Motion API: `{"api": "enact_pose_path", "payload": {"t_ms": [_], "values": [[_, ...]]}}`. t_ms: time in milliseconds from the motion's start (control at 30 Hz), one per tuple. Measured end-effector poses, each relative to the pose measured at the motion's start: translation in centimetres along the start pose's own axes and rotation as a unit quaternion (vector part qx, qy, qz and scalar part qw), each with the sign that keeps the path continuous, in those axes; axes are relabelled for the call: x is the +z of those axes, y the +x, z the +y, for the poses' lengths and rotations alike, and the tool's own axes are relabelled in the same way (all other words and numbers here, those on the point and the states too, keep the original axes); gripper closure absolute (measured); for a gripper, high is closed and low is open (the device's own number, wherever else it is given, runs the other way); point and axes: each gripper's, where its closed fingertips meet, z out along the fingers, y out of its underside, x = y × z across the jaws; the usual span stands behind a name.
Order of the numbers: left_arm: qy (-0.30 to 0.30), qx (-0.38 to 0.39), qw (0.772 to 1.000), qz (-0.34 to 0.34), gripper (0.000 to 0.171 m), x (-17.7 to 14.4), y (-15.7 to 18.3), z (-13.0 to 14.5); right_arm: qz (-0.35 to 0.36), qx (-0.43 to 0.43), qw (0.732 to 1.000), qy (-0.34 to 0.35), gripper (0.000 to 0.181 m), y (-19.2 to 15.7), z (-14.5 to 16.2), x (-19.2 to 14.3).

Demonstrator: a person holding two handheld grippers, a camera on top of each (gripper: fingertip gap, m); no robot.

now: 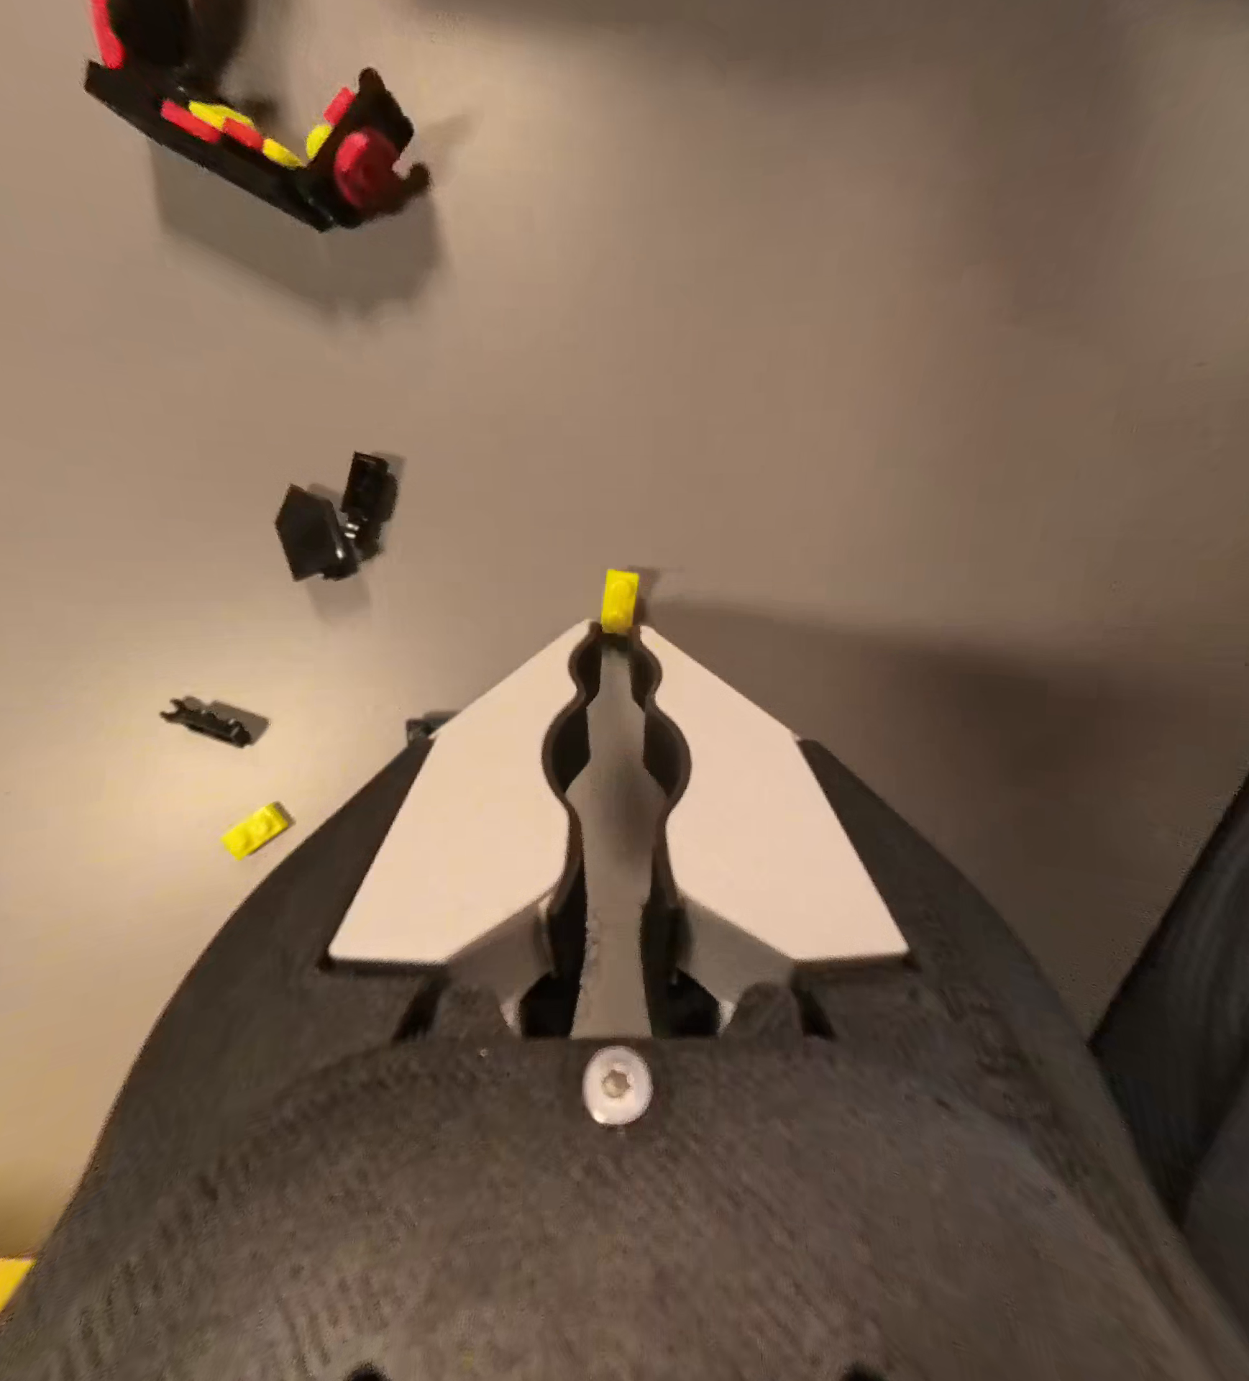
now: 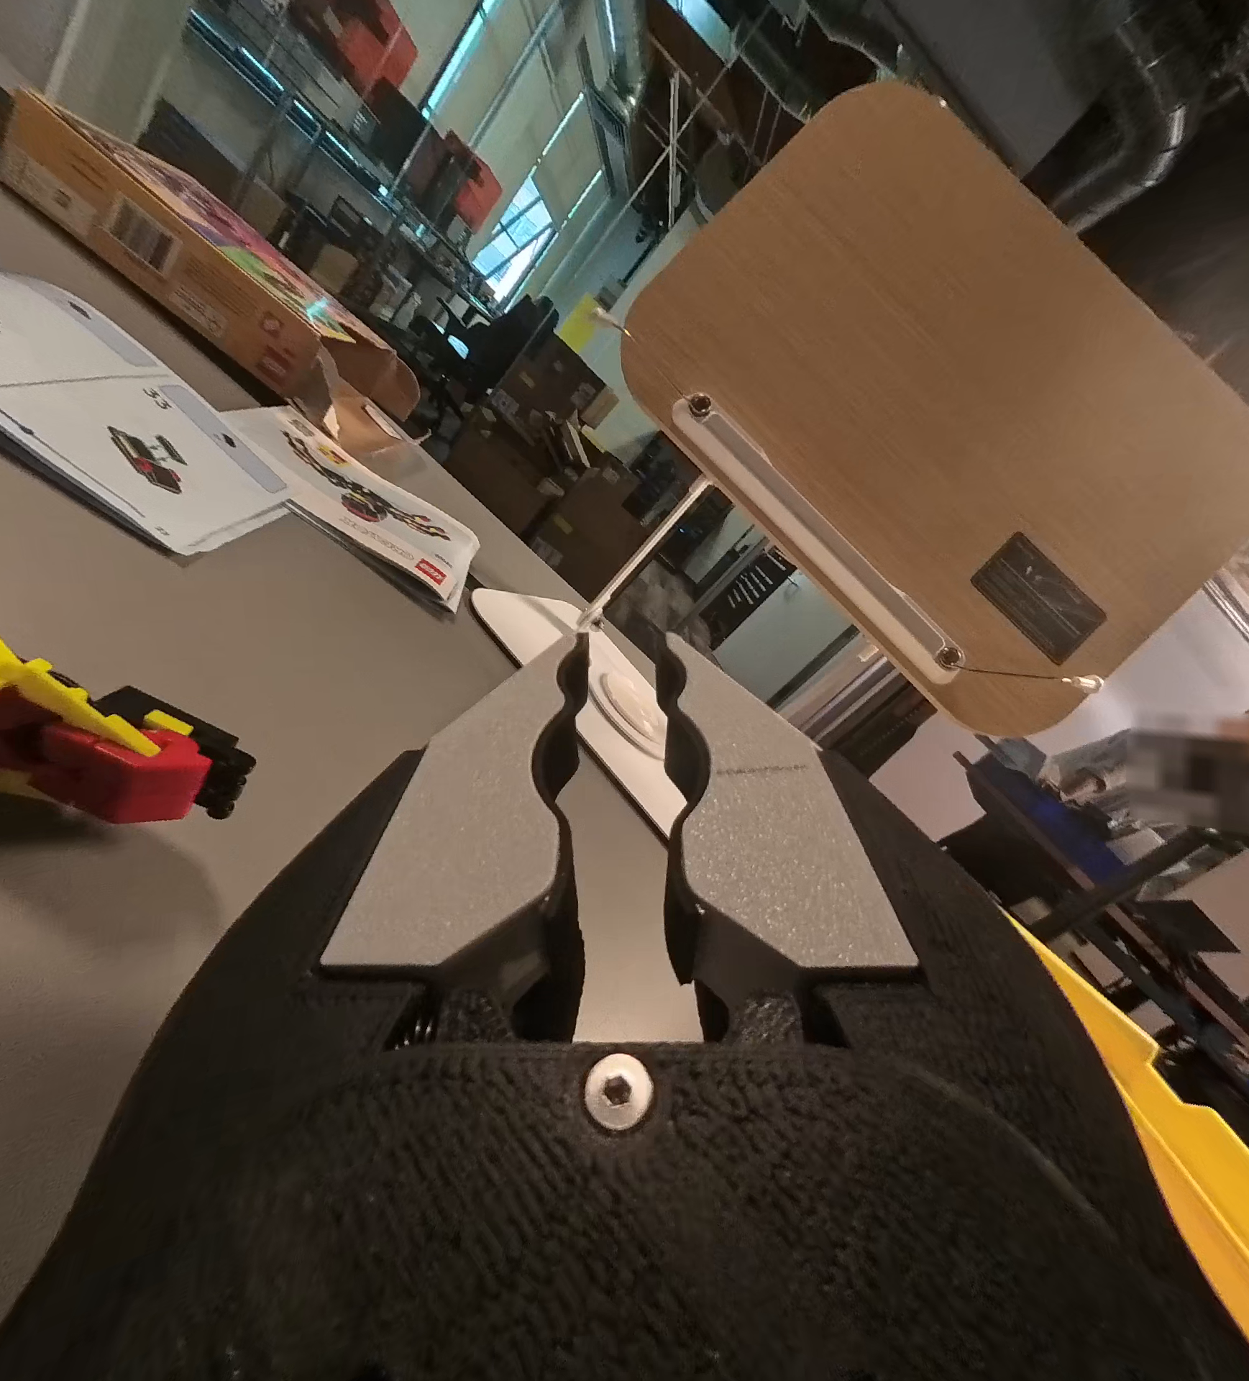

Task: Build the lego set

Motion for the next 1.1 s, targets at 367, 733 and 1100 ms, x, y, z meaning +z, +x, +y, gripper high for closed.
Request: {"api": "enact_pose_path", "payload": {"t_ms": [367, 733, 1100], "values": [[0.107, -0.124, 0.986, 0.014, 0.134, -3.1, -0.1, 0.4, -0.008, 0.056, 0.998, 0.032, 0.165, 0.5, -0.7, -0.6], [0.268, -0.214, 0.931, -0.121, 0.088, -5.2, -4.5, 2.6, -0.147, -0.034, 0.975, 0.164, 0.153, -8.0, -7.9, -3.4], [0.182, -0.202, 0.927, -0.258, 0.057, -6.3, -9.6, 8.0, -0.324, 0.051, 0.909, 0.259, 0.137, -14.2, -14.1, -9.2]]}}
